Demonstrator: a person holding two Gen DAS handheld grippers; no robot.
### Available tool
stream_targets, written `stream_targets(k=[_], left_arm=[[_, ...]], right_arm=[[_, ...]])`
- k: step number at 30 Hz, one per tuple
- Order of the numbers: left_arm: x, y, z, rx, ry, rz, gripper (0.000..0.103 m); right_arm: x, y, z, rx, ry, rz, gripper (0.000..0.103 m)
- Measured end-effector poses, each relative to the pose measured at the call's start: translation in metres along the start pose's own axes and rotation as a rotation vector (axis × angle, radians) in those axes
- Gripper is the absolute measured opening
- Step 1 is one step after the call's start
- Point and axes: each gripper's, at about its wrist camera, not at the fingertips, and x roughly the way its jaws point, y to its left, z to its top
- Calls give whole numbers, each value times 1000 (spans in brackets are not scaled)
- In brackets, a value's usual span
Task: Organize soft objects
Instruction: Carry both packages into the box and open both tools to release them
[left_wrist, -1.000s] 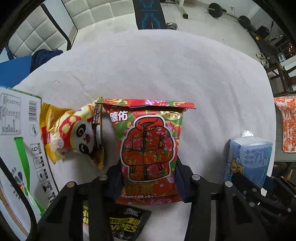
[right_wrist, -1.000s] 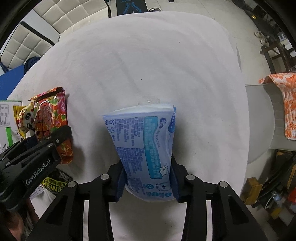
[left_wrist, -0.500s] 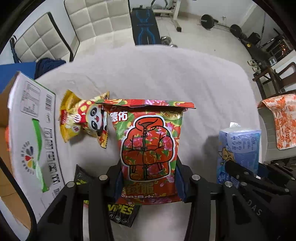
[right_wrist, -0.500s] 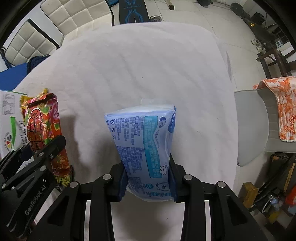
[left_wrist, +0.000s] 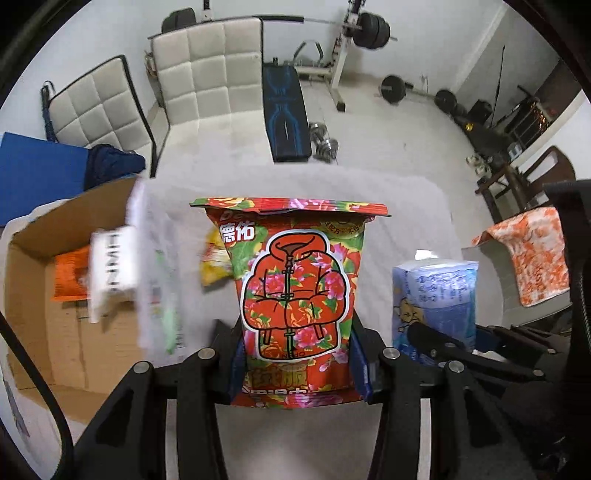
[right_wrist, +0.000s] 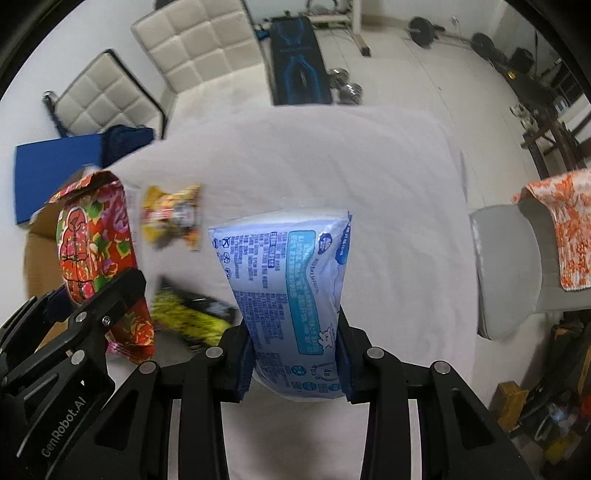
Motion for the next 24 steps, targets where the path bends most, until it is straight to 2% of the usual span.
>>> stream_targets(k=[6,13,19,24], left_arm=[[-56,66,-9,-18,-41,-4,43],[-101,186,-24,-86,-41,63,43],[-99,292,-31,-166,-14,160,43],[-74,343,-30,-213,43,155,43]], right_arm=[[-27,87,-24,-46,-17,68,39],[-23,201,-40,-117,5,128,39],[4,269,-42,-150,42,108,39],[39,298,-40,-161,85,75,39]])
